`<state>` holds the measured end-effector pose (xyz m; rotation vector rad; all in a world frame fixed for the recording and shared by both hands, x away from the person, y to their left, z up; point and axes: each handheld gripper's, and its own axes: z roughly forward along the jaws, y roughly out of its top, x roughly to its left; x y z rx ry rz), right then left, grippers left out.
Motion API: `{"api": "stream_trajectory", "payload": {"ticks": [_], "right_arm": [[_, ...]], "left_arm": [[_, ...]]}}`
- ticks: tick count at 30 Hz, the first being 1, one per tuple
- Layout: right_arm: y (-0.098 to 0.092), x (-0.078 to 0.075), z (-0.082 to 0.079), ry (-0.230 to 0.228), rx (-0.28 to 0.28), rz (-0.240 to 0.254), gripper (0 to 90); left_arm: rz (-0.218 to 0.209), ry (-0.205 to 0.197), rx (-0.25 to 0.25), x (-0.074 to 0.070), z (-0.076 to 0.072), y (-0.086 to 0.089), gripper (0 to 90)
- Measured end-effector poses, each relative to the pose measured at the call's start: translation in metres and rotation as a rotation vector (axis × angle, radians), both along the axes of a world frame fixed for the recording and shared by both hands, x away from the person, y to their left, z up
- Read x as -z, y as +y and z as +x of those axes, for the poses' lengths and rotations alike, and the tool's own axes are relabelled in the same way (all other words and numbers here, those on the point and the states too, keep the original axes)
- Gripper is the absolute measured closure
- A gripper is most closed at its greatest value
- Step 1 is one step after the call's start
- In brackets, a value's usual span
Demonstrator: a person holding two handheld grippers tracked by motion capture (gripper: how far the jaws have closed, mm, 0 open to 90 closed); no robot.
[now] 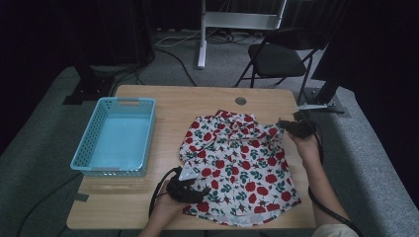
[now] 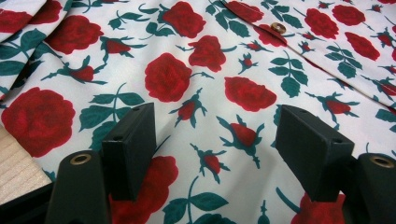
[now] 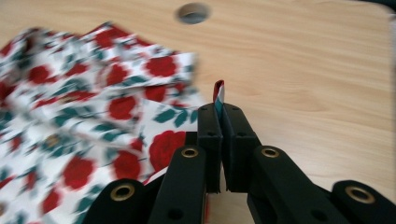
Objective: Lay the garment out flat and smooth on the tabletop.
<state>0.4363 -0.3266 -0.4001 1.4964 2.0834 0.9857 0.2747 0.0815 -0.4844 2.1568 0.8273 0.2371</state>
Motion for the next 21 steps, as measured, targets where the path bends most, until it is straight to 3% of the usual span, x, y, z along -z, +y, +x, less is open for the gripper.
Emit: {"api": "stream_trajectory", "payload": {"ticks": [1, 5, 12, 16, 21], "right_arm": [[-0.011, -0.003, 0.006, 0.002, 0.043, -0.008, 86.9], [-0.028, -0.004, 0.016, 0.010, 0.127, -0.014, 86.9], [-0.048, 0.008, 0.030, 0.060, 0.258, -0.017, 85.6], [-0.057, 0.018, 0.034, 0.097, 0.334, -0.047, 67.7], [-0.061, 0.027, 0.031, 0.123, 0.344, -0.043, 55.1]], "left_arm": [[0.001, 0.000, 0.000, 0.000, 0.000, 0.000, 30.1], [-0.003, 0.002, -0.001, 0.000, 0.000, 0.000, 30.1], [0.002, -0.001, 0.001, 0.000, 0.000, 0.000, 30.1], [-0.001, 0.002, 0.002, 0.000, 0.000, 0.000, 30.1], [-0.003, 0.002, 0.003, 0.000, 0.000, 0.001, 30.1]]}}
